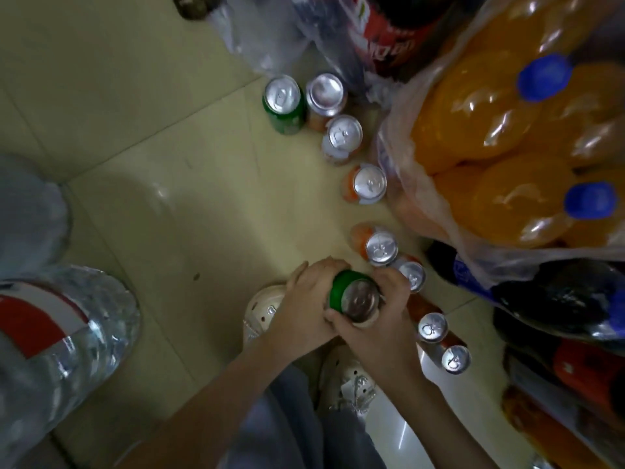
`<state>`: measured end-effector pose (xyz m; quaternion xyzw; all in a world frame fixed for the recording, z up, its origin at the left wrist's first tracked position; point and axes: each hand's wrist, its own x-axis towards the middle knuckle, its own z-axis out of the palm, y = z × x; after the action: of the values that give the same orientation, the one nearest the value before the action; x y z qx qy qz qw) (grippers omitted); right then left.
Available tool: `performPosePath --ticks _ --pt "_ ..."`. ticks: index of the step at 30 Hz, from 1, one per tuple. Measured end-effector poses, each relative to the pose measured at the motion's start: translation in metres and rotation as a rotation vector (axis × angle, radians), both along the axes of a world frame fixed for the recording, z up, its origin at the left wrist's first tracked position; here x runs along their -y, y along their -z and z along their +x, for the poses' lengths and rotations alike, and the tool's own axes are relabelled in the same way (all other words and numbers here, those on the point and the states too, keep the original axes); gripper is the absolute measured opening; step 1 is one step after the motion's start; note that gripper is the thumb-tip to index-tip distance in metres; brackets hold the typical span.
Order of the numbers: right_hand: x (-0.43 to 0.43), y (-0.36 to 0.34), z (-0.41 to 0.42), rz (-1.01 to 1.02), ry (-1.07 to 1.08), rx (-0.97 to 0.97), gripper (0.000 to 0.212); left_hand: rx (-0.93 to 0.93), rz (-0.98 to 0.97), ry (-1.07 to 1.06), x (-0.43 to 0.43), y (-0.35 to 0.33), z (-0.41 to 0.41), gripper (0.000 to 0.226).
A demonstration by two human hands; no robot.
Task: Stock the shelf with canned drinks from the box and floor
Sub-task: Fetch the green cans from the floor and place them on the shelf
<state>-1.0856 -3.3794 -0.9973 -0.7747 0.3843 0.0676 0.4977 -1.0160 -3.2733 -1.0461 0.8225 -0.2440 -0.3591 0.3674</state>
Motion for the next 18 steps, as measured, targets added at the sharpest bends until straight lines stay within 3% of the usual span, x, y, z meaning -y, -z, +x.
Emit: performPosePath --ticks 2,5,7,11,16,18 --pt "0.006 -0.009 0.032 0.092 -0.1 0.07 0.074 -0.074 -0.046 -0.146 -0.008 -0.008 0.026 0.055" --pt "0.017 -0.008 0.092 0.158 -0.259 0.063 0.068 -0.22 -0.003 -0.432 -0.021 -0.017 0.067 0.065" --pt "0.023 0.002 0.141 0.014 -0.337 0.074 0.067 -0.233 0.033 -0.585 -0.032 -0.015 0.094 0.062" --pt "0.027 0.046 0.234 -0.47 -0.586 0.01 0.07 -0.212 0.036 -0.757 -0.056 -0.007 0.144 0.064" --pt "0.026 0.096 0.283 -0.618 -0.61 -0.206 0.088 -0.26 -0.008 -0.822 -0.079 0.003 0.161 0.067" --pt "0.021 0.106 0.293 -0.688 -0.597 -0.244 0.083 -0.283 -0.023 -0.846 -0.087 0.008 0.157 0.068"
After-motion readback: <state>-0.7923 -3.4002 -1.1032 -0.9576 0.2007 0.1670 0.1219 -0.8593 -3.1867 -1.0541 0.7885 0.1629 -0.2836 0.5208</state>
